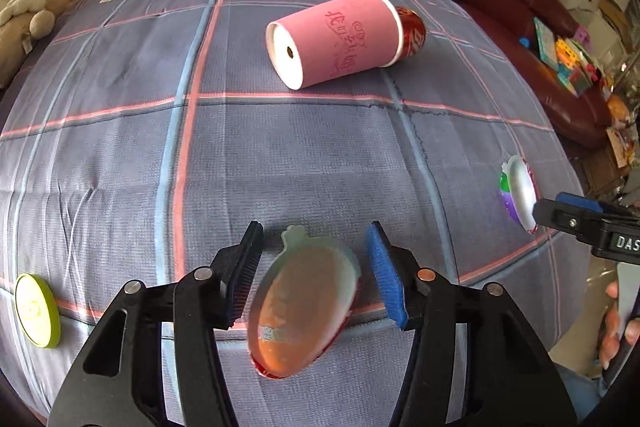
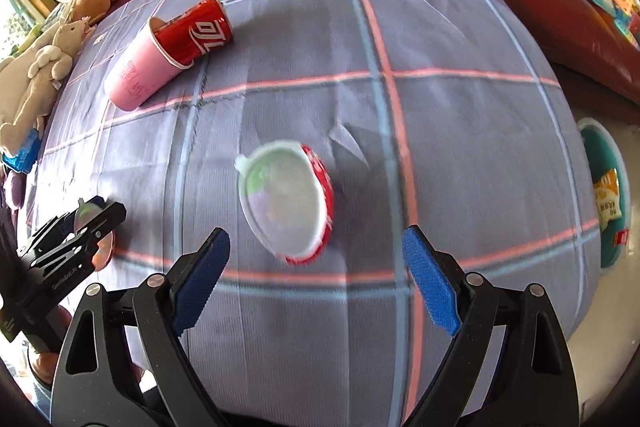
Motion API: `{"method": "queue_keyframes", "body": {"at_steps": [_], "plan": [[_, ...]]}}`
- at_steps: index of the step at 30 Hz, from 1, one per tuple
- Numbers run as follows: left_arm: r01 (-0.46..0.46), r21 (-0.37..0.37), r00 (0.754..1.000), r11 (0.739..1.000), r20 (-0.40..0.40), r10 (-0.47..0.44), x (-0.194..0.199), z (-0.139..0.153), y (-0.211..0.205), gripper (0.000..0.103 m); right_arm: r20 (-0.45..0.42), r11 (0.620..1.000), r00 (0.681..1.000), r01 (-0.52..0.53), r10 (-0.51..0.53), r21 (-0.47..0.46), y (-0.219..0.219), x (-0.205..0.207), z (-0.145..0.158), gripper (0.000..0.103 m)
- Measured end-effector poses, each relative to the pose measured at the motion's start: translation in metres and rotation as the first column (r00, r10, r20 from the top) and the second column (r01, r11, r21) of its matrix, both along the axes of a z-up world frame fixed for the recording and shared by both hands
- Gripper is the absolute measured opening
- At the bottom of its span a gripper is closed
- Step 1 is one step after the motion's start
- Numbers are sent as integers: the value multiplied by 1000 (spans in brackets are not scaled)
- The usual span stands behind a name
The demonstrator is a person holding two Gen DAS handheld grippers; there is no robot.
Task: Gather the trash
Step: 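Grasp the clear red-rimmed lid with left tool while right tool grasps another clear lid, then carry both clear lids over the teal bin with both tools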
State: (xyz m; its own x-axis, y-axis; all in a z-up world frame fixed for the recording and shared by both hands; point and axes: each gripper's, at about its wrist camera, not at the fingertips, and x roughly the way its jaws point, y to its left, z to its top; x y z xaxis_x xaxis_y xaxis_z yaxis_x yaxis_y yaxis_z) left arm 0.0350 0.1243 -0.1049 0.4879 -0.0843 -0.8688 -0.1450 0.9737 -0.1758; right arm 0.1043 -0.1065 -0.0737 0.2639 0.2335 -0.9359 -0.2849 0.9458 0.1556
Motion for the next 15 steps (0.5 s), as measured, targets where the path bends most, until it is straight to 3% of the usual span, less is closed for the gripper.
{"method": "queue_keyframes", "body": {"at_steps": [3, 5, 6, 8, 15], "plan": [[-13, -24, 1000, 1000, -14, 12, -6, -1, 11, 56, -2, 999, 999, -34, 34, -22, 15, 3, -7, 82], [-23, -25, 1000, 999, -18, 22, -13, 0, 15, 65, 1, 997, 998, -58, 58, -50, 24, 3, -13, 66], [-27, -23, 999, 999, -19, 27, -16, 1, 16, 67, -7, 996, 998, -62, 62, -56, 26, 3, -17, 50], [-34, -19, 999, 999, -23, 33, -21, 0, 18, 73, 4, 997, 998, -60, 61, -53, 26, 2, -17, 50], [-7, 25, 999, 1000, -35, 8, -29, -2, 15, 73, 13, 999, 999, -50, 50, 6, 19, -5, -7, 50]]}}
